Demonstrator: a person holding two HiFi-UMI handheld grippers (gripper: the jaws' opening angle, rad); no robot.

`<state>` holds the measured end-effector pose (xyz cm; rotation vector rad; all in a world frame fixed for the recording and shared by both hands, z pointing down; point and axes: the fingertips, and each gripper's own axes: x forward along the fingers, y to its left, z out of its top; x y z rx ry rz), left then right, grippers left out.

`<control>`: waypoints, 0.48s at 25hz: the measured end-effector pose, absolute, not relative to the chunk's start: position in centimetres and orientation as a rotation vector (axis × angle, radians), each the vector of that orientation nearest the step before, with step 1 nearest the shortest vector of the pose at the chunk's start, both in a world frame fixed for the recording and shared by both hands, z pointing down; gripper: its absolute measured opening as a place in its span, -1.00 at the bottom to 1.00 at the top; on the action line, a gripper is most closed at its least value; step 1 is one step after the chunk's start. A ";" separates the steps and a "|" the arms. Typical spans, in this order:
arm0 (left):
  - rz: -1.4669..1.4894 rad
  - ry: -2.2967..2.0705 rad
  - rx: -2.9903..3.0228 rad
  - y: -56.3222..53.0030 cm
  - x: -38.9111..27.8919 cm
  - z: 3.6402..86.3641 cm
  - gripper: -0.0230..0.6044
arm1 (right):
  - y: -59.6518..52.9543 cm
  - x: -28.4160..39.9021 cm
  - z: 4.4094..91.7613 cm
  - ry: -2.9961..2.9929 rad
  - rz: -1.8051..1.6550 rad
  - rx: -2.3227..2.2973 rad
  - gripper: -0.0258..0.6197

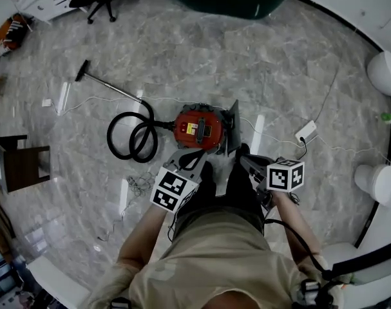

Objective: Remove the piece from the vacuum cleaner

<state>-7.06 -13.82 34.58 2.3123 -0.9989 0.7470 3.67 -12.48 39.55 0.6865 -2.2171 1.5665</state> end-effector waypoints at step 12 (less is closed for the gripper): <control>0.888 -0.999 2.198 -17.9 -7.3 44.4 -0.93 | -17.8 4.2 52.2 -2.056 1.501 0.638 -0.91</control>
